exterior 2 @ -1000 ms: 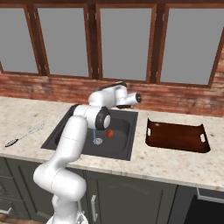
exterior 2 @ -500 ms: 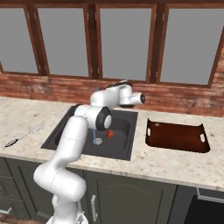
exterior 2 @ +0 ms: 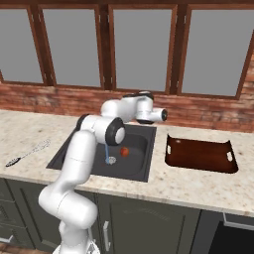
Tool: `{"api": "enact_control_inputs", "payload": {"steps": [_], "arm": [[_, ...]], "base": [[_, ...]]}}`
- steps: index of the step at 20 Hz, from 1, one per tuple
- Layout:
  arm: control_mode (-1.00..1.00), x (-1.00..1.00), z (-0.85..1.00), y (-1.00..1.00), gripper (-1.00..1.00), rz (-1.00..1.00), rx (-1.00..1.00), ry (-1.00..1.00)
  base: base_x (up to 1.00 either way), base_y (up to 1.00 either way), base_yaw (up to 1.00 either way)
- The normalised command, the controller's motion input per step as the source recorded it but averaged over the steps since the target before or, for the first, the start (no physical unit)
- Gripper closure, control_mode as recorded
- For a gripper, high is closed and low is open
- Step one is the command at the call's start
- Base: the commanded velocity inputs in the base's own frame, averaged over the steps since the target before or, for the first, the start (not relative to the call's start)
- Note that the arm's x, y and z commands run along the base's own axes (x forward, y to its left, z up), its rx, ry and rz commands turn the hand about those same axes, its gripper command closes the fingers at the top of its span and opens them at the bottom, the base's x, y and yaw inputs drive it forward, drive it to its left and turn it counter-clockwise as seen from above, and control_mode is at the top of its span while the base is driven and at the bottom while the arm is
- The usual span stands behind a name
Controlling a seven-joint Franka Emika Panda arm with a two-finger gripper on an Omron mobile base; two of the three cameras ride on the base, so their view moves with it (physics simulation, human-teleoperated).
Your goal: Pick up all produce items and place them in the sink. Turn on the sink faucet to wash them. Then turn the sink off and put them in the tray.
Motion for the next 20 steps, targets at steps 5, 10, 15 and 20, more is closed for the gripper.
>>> {"api": "enact_control_inputs", "payload": {"steps": [5,10,15,20], "arm": [[-1.0,-0.07,-0.3,0.0,-1.0,-0.2,-0.08,-0.03],[-1.0,0.0,-0.14,0.0,-1.0,-0.17,-0.05,0.0],[-1.0,0.08,-0.02,0.0,-1.0,-0.08,0.0,0.0],[-1.0,0.23,-0.02,0.0,-1.0,0.0,0.0,0.0]], "base": [[0.0,0.0,0.0],[0.0,0.0,0.0],[0.0,0.0,0.0],[0.0,0.0,0.0]]}}
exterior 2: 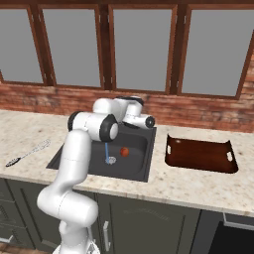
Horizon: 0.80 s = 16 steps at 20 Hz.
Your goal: Pick up all produce items and place them in the sink. Turn on the sink faucet to wash them. Then turn the sink off and put them in the tray.
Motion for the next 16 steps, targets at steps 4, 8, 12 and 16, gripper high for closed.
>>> {"api": "enact_control_inputs", "payload": {"steps": [4,8,12,16], "arm": [[-1.0,0.36,0.0,0.0,-1.0,0.0,0.0,0.0],[-1.0,0.39,-0.02,0.0,-1.0,0.0,0.0,0.0],[-1.0,0.27,-0.08,0.0,-1.0,0.0,0.0,0.01],[-1.0,0.07,-0.11,0.11,-1.0,0.0,0.0,0.01]], "base": [[0.0,0.0,0.0],[0.0,0.0,0.0],[0.0,0.0,0.0],[0.0,0.0,0.0]]}}
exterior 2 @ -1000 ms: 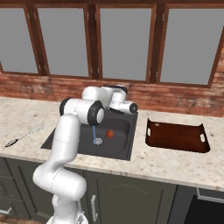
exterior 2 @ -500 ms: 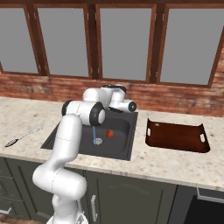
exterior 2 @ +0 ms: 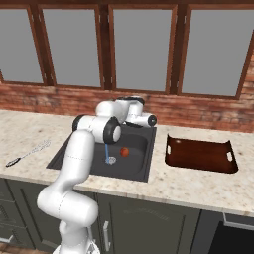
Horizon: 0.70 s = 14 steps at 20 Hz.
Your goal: Pick up all produce items and place them in the sink. Turn on the sink faucet to wash them. Then turn the sink off and put them in the tray.
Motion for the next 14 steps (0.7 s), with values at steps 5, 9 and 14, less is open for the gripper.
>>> {"api": "enact_control_inputs", "payload": {"steps": [5,9,14], "arm": [[-1.0,0.0,0.0,0.51,-1.0,0.0,0.0,0.0],[-1.0,0.0,0.03,0.67,-1.0,0.0,0.0,0.0],[-1.0,0.01,0.03,0.66,-1.0,0.0,0.0,0.0]], "base": [[0.0,0.0,0.0],[0.0,0.0,0.0],[0.0,0.0,0.0]]}}
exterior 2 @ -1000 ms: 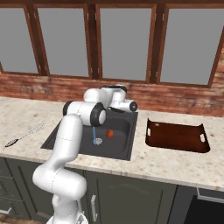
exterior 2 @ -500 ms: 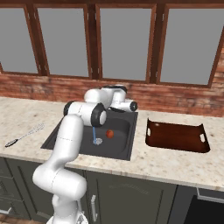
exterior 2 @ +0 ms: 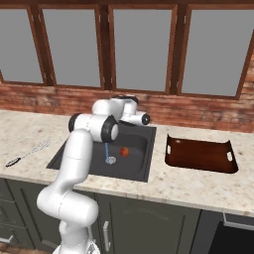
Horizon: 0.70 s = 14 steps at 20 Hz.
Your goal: Pick up all produce items and place them in the sink. Turn on the sink faucet to wash them. Then turn the sink off and put them in the tray.
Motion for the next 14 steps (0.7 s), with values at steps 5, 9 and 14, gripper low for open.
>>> {"api": "enact_control_inputs", "payload": {"steps": [5,9,14], "arm": [[-1.0,0.1,0.02,0.6,-1.0,0.01,0.0,0.0],[-1.0,0.18,0.01,0.27,-1.0,0.0,0.0,0.0],[-1.0,0.17,0.0,0.28,-1.0,0.02,0.01,0.01]], "base": [[0.0,0.0,0.0],[0.0,0.0,0.0],[0.0,0.0,0.0]]}}
